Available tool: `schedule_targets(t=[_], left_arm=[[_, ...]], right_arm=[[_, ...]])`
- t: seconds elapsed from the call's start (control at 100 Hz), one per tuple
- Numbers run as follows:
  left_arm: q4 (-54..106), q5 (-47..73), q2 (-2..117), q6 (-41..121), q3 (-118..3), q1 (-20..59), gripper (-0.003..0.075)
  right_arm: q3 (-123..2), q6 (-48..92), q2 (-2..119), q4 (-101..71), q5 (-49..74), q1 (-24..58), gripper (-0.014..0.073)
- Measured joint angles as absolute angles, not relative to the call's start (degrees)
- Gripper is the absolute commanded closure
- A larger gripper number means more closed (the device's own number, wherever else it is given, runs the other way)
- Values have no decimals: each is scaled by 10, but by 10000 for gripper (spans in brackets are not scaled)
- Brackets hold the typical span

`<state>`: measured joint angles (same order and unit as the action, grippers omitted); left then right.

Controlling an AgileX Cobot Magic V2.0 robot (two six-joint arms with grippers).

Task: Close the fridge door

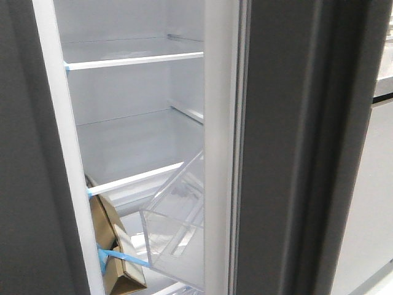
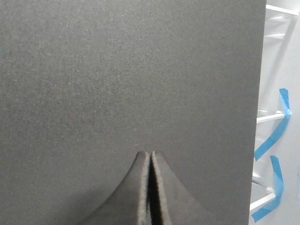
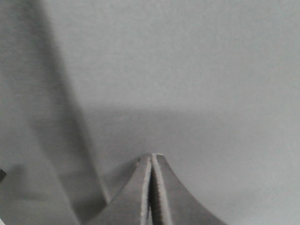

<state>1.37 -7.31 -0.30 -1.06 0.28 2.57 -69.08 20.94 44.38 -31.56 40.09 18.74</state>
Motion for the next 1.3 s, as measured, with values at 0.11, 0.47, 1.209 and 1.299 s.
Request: schedule_targets(t=[0.11, 0.47, 1.209, 1.299], left_arm=[[14, -73, -3, -11, 3, 26, 740], [14, -73, -3, -11, 3, 26, 740], [14, -73, -3, -11, 3, 26, 740], [14, -73, -3, -11, 3, 26, 740]], right_arm=[[-694, 212, 458, -316, 401, 187, 638], [-715, 237, 508, -339, 401, 187, 638], [-868, 258, 707, -342, 397, 187, 638], [-891, 260, 733, -342, 396, 189, 638]])
